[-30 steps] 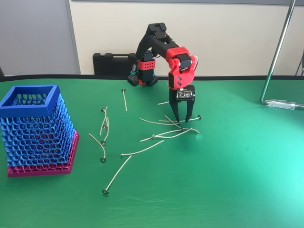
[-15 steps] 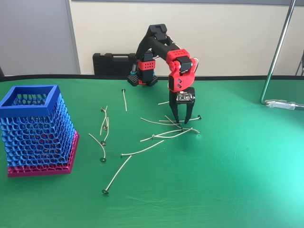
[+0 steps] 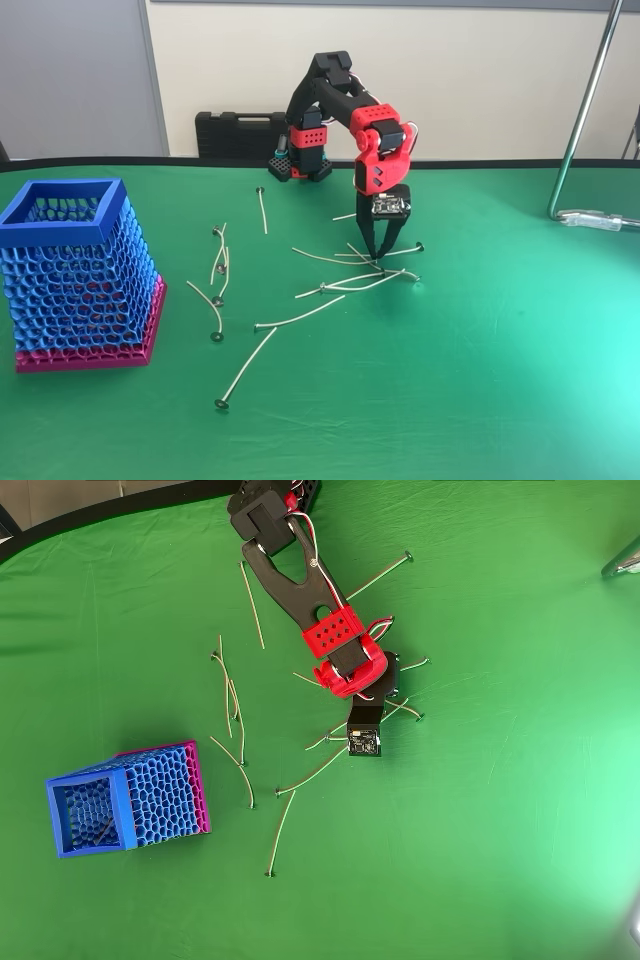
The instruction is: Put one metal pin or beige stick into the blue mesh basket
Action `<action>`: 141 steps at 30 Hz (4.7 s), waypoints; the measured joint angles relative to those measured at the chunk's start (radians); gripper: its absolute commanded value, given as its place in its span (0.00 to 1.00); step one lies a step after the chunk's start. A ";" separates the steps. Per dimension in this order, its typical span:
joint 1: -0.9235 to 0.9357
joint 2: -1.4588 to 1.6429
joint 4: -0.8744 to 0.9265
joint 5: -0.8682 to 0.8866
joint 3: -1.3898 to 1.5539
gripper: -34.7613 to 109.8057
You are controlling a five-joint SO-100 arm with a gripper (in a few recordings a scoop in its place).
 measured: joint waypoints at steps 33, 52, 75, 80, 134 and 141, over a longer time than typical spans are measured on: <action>0.150 0.474 0.181 -0.075 -0.049 0.24; 0.687 0.594 0.204 -0.495 -0.218 0.24; 0.923 0.187 0.204 -0.687 -0.764 0.24; 0.960 0.106 0.204 -0.724 -0.859 0.24; 1.009 -0.336 -0.383 -0.894 -1.040 0.35; 1.006 -0.336 -0.339 -0.891 -1.054 0.34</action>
